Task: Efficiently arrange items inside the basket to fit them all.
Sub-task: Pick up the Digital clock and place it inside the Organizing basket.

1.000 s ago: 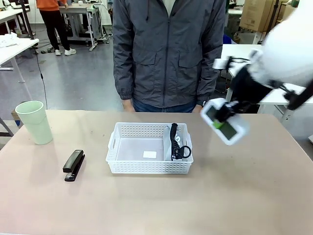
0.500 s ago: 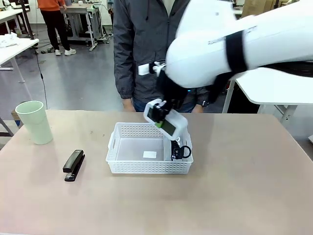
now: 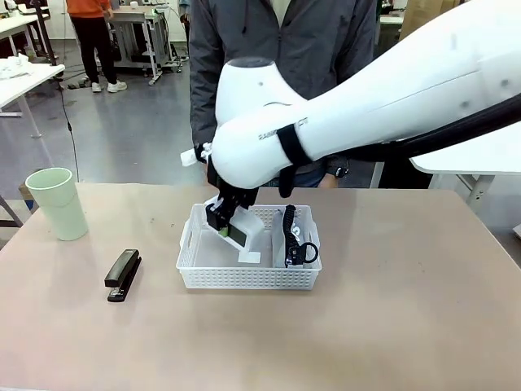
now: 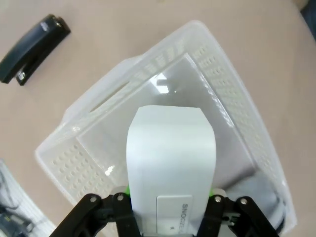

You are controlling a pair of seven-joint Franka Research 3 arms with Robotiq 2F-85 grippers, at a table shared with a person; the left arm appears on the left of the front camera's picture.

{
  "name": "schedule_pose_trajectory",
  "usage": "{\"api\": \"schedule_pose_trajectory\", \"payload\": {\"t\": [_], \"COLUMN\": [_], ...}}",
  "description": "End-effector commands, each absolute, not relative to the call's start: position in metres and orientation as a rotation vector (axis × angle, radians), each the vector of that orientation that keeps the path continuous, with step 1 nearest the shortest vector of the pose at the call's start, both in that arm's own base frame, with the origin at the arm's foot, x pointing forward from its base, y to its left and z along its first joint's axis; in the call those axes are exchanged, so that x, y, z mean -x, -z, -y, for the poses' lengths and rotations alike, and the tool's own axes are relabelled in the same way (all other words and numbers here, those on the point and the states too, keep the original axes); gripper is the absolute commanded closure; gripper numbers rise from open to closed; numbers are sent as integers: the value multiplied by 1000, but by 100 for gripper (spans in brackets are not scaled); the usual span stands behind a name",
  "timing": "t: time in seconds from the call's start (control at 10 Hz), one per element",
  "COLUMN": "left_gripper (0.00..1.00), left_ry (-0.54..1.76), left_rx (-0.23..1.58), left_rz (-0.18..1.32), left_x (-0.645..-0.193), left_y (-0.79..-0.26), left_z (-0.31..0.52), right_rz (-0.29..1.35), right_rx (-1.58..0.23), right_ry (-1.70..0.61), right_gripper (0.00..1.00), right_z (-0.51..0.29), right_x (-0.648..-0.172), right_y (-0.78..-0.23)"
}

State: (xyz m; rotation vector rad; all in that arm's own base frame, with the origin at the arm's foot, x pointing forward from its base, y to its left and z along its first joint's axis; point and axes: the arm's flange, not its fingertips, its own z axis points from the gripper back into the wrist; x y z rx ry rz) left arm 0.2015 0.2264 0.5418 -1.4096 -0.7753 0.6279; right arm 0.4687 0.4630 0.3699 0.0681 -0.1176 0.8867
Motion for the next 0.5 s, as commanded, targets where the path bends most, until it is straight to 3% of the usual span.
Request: {"api": "schedule_pose_trajectory", "payload": {"t": [0.0, 0.4], "left_gripper": [0, 0], "left_ry": [-610, -610], "left_rx": [1412, 1412], "left_rz": [784, 784], "left_x": [-200, -200], "left_y": [-542, -542], "left_z": [-226, -226], "right_rz": [93, -9], "right_rx": [-11, -37], "right_ry": [-876, -902], "right_gripper": [49, 49], "right_z": [-479, -476], "right_x": [-485, -490], "right_y": [-359, -334]}}
